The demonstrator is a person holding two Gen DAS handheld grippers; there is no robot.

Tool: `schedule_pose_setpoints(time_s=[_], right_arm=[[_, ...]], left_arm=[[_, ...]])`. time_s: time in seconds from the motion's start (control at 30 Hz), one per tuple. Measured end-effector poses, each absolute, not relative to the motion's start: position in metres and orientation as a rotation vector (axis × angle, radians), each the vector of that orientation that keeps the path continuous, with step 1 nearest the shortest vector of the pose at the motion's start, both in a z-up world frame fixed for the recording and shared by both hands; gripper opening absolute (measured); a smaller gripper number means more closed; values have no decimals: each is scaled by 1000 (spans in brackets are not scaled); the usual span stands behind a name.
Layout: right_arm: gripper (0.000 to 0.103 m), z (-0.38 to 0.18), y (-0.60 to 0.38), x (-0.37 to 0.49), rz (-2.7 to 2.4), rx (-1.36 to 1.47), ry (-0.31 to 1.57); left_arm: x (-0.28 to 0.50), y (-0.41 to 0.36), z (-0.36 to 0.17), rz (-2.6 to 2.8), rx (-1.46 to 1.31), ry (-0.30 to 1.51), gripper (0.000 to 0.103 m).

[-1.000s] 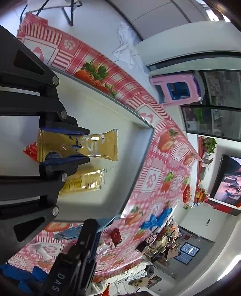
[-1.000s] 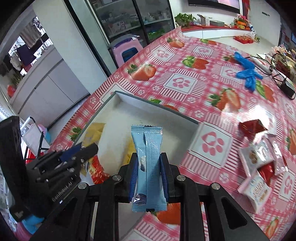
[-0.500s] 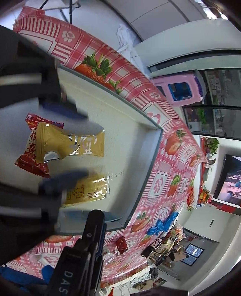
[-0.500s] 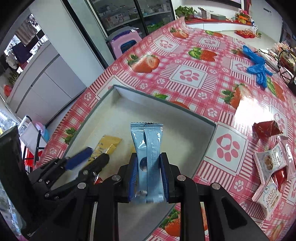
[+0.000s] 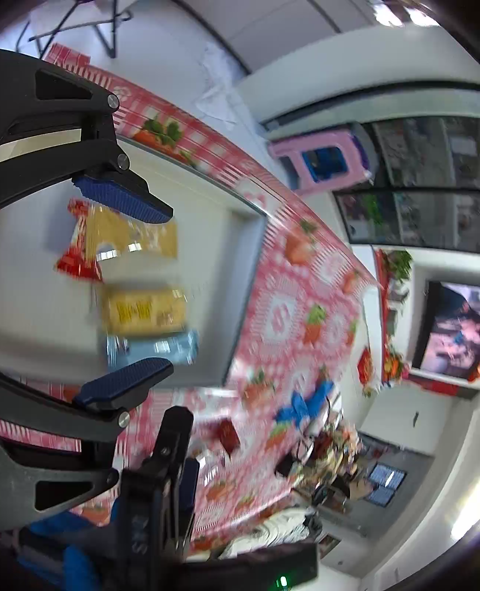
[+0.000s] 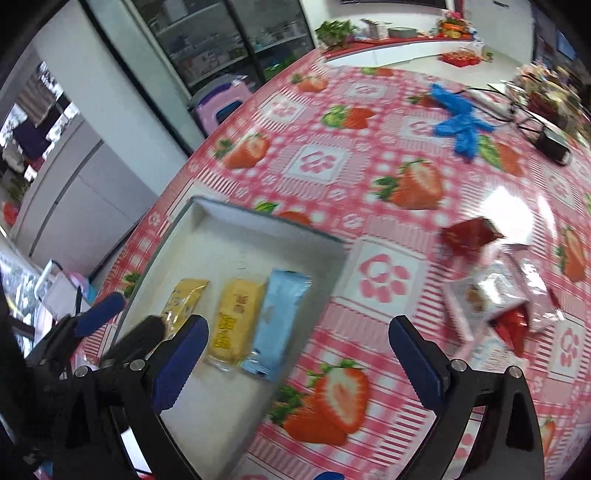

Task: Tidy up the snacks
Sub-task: 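Move both grippers back over the remaining packets on the tablecloth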

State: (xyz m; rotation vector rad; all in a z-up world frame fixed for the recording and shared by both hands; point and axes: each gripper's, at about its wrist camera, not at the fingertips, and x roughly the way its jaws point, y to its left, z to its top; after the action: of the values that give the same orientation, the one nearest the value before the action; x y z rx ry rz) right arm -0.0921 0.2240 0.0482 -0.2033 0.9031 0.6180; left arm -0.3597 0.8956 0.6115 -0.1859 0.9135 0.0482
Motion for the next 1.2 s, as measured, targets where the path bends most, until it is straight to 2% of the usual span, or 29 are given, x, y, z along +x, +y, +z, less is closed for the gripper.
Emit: schedule_pose_setpoints(time_s=[0.37, 0.6, 0.87, 1.03, 1.07, 1.1, 1.13, 1.2], right_arm=[[102, 81, 82, -68, 380, -33, 845], [102, 46, 38, -63, 294, -67, 913], [102, 15, 81, -67, 394, -338, 887], [102, -1, 104, -54, 438, -391, 894], [95, -4, 105, -52, 440, -388, 898], [78, -5, 105, -51, 438, -387, 901], [67, -7, 104, -51, 411, -396, 901], [56, -6, 100, -52, 403, -392, 891]], left_arm=[[-357, 827, 682, -121, -150, 835, 81], [-347, 780, 641, -137, -72, 950, 81], [-380, 764, 593, -262, 35, 990, 81], [-394, 749, 577, -327, 156, 1002, 81], [-394, 746, 576, -333, 168, 1004, 81], [-394, 742, 574, -344, 183, 1006, 81], [-394, 737, 572, -359, 196, 1006, 81], [-390, 726, 565, -376, 221, 1013, 81]])
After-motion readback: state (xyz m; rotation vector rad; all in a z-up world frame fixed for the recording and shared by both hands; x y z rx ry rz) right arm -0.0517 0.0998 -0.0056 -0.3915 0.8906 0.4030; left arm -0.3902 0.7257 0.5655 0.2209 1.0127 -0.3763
